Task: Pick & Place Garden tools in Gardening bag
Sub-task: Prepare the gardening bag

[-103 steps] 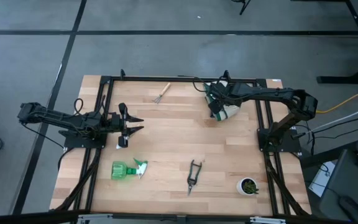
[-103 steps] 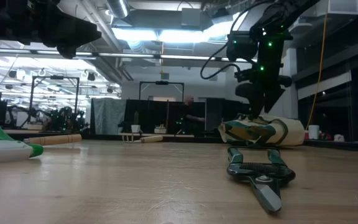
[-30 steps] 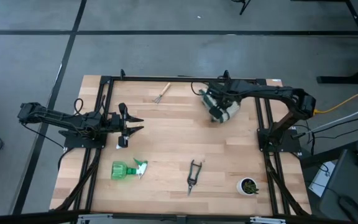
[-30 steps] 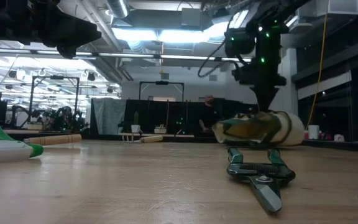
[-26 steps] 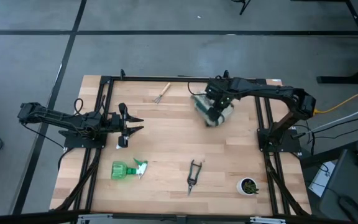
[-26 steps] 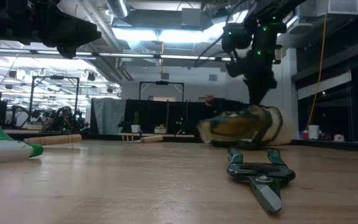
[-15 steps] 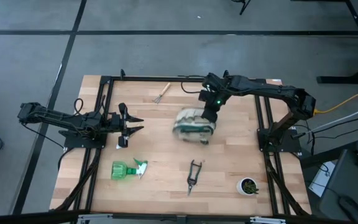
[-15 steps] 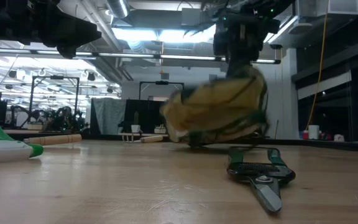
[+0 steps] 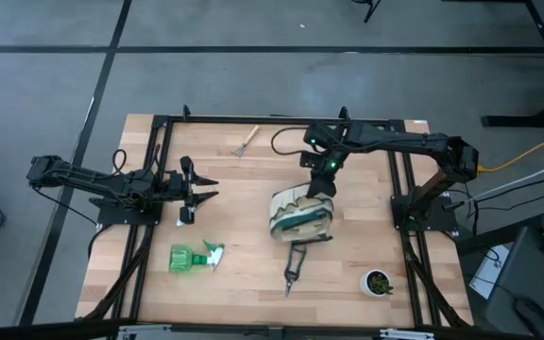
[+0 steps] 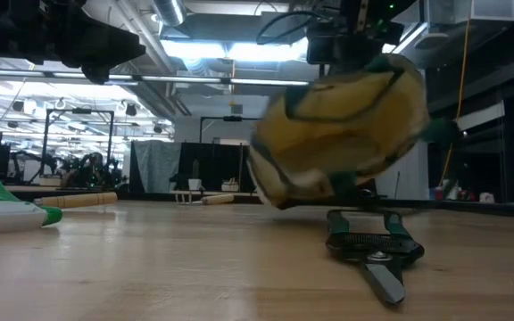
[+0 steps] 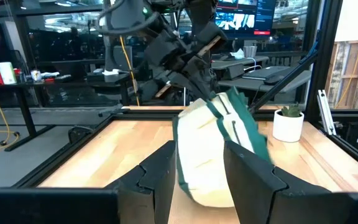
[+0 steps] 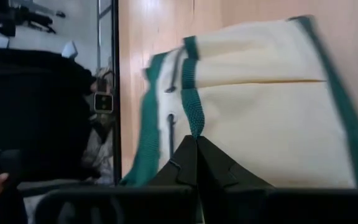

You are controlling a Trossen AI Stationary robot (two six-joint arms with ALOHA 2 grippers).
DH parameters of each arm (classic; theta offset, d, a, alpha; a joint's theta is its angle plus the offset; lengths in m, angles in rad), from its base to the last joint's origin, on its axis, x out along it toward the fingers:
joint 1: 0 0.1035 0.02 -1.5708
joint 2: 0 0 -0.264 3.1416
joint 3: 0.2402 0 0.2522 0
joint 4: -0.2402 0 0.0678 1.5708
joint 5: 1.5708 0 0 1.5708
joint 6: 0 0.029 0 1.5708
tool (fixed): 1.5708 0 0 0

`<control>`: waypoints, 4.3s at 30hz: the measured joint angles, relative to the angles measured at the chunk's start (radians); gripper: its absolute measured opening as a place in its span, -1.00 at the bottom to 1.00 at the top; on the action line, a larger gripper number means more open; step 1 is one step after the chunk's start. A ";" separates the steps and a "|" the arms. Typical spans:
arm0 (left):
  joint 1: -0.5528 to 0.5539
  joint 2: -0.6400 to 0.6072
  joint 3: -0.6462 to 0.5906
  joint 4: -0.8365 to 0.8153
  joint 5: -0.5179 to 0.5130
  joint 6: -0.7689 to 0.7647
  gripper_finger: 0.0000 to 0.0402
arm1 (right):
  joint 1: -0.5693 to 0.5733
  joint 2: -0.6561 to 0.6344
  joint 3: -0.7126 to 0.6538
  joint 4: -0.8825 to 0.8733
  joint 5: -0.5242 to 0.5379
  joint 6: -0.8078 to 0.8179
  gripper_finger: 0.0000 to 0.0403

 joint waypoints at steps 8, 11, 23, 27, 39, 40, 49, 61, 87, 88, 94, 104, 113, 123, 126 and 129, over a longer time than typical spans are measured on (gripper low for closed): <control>0.000 0.000 0.000 0.000 0.000 0.000 -0.35 | 0.039 0.001 0.000 -0.024 -0.031 0.000 -1.00; 0.000 0.000 0.000 0.000 0.000 0.000 -0.35 | 0.040 0.002 0.000 -0.011 -0.030 0.000 -1.00; 0.000 0.000 0.000 0.000 0.000 0.000 -0.35 | 0.040 0.002 0.000 0.066 -0.030 -0.021 -1.00; 0.000 0.000 0.000 0.000 0.000 0.000 -0.35 | 0.040 0.002 0.000 0.075 -0.017 -0.026 -1.00; 0.000 0.000 0.000 0.000 0.000 -0.081 -0.35 | 0.039 0.002 0.000 0.082 0.031 -0.031 -1.00; 0.000 0.000 0.000 0.000 0.000 -0.114 -0.35 | 0.039 0.002 0.000 0.084 0.031 -0.031 -1.00; 0.001 0.000 0.000 0.044 -0.020 -0.226 -0.35 | 0.039 0.002 0.000 0.102 0.033 -0.026 -1.00; 0.000 0.069 0.000 0.085 0.073 -0.271 -0.35 | 0.039 0.002 0.000 0.151 0.034 -0.023 -1.00; 0.000 0.787 0.429 -0.072 0.116 0.169 -0.32 | 0.038 0.002 0.000 0.162 -0.035 0.054 -1.00; 0.000 0.801 0.446 -0.086 0.132 0.168 -0.30 | 0.039 0.002 0.000 0.162 -0.039 0.054 -1.00; 0.000 0.889 0.544 -0.114 0.215 0.256 -0.11 | 0.039 0.003 0.000 0.162 -0.039 0.061 -1.00; 0.002 1.010 0.656 -0.153 0.214 0.421 0.11 | 0.039 0.003 0.000 0.162 -0.039 0.062 -1.00; 0.039 1.040 0.664 -0.146 0.306 0.443 0.07 | 0.039 0.003 0.000 0.171 -0.086 0.064 -1.00; 0.040 1.040 0.664 -0.126 0.340 0.508 -0.24 | 0.039 0.003 0.000 0.209 -0.110 0.084 -1.00; 0.040 1.040 0.664 -0.126 0.343 0.509 -0.40 | 0.039 0.003 0.000 0.241 -0.110 0.121 -1.00; 0.040 1.040 0.664 -0.126 0.343 0.509 -0.56 | 0.039 0.003 0.000 0.258 -0.110 0.135 -1.00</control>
